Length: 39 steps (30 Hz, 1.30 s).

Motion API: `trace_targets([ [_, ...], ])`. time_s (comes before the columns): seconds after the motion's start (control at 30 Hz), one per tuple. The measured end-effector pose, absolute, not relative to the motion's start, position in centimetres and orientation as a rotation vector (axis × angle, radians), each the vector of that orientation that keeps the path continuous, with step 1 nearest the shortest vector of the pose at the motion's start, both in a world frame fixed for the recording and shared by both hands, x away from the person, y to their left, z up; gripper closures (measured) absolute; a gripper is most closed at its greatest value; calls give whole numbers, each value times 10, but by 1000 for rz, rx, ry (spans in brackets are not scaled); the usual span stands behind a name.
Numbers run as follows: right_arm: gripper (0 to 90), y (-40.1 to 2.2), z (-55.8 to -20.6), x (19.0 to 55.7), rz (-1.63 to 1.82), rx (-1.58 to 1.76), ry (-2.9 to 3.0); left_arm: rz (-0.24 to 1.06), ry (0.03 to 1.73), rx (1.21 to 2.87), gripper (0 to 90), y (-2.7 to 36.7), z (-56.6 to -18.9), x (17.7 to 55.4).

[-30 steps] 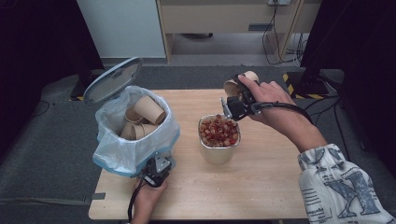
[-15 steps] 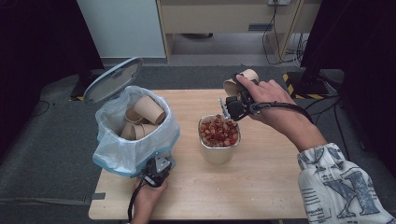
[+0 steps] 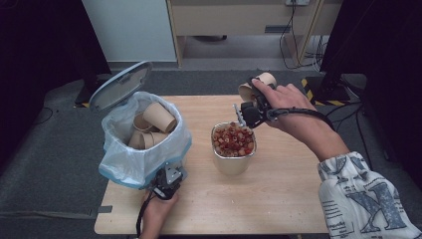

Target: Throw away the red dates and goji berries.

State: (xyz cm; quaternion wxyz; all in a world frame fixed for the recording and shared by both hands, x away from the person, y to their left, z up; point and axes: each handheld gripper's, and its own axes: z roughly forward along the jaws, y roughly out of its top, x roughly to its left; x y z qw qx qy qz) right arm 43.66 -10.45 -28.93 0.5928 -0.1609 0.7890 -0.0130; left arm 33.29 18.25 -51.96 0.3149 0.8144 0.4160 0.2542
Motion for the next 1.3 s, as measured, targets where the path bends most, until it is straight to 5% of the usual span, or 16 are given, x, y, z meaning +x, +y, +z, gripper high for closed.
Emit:
trace_targets([
  [1.3, 349, -93, -310, 437, -206, -520, 1807, 670, 1096, 2149, 869, 182, -519, 333],
])
